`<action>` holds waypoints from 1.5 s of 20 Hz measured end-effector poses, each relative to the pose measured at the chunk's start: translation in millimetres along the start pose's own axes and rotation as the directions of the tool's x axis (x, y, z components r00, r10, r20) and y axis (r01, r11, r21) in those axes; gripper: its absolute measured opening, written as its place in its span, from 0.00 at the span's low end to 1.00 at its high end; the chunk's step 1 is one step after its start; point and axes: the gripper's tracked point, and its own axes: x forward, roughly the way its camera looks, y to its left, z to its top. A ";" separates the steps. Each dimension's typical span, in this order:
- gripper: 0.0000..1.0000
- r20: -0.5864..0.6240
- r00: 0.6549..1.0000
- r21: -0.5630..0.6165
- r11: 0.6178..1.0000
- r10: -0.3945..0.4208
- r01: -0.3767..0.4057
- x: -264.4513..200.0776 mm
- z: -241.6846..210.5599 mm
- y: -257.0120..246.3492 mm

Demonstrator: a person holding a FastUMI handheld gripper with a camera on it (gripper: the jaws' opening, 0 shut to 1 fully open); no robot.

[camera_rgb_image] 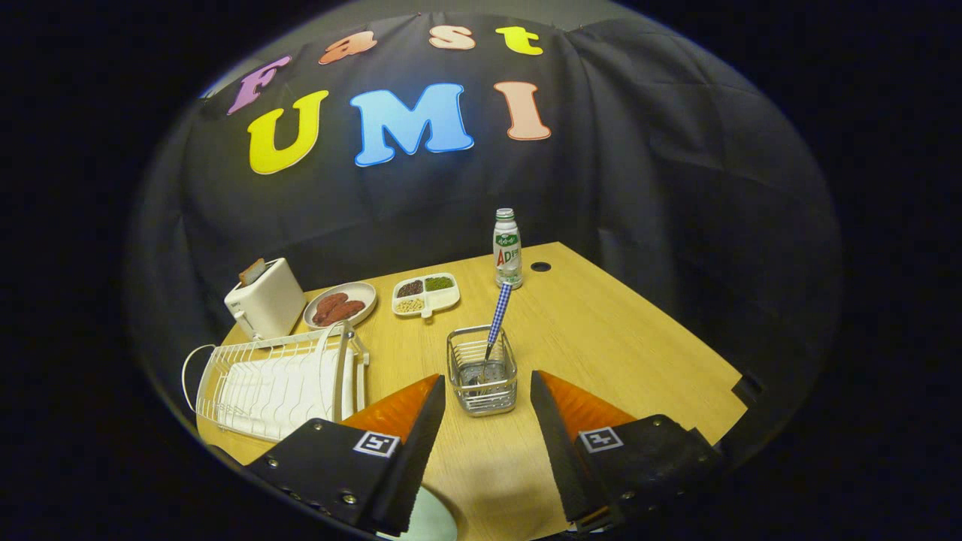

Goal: Take the plate from the dish rack, then take the spoon from the basket and place it into the plate.

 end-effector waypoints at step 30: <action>0.13 -0.149 0.989 0.163 0.986 -0.019 0.043 171.7 13.6 -2.8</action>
